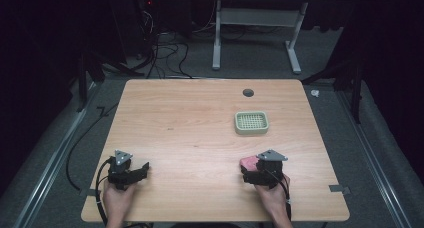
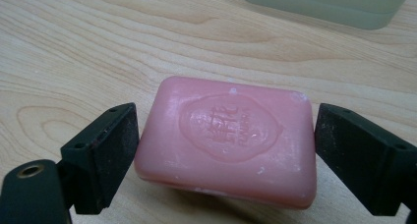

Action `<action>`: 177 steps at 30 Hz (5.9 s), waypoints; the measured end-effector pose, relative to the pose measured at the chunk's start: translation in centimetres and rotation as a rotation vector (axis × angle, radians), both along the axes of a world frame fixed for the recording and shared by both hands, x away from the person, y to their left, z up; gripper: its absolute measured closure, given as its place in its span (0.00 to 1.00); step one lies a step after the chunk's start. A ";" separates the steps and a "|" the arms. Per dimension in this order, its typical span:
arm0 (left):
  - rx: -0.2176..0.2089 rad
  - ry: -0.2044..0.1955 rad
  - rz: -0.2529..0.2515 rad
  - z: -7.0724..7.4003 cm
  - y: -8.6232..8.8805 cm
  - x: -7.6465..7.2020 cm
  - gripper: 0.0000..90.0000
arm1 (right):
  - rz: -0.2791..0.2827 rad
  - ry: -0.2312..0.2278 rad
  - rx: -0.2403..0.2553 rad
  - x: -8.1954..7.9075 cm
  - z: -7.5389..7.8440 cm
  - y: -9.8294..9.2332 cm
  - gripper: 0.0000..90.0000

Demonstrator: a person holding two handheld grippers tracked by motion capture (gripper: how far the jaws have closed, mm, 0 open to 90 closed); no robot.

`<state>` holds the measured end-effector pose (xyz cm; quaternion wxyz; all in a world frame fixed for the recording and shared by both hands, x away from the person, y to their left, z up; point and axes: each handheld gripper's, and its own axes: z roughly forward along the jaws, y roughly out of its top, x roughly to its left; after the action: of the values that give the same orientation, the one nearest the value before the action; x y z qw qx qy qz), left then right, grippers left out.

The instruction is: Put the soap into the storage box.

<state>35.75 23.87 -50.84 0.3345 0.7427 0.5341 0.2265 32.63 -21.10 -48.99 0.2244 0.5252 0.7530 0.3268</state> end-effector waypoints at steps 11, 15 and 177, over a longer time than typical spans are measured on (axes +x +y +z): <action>0.000 0.000 0.000 0.0 0.0 0.0 0.26 | 0.011 0.041 -0.040 0.4 -1.3 0.3 0.13; 0.000 0.000 0.000 0.0 0.0 0.0 0.26 | 0.017 0.039 -0.035 0.4 -1.3 0.3 0.14; 0.002 0.006 -0.009 0.0 0.1 0.0 0.25 | -0.199 0.108 -0.013 16.9 2.2 -0.2 0.15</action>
<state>35.74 23.94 -50.79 0.3331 0.7460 0.5316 0.2234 49.50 -21.31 -46.77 0.2183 0.6129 0.7101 0.2691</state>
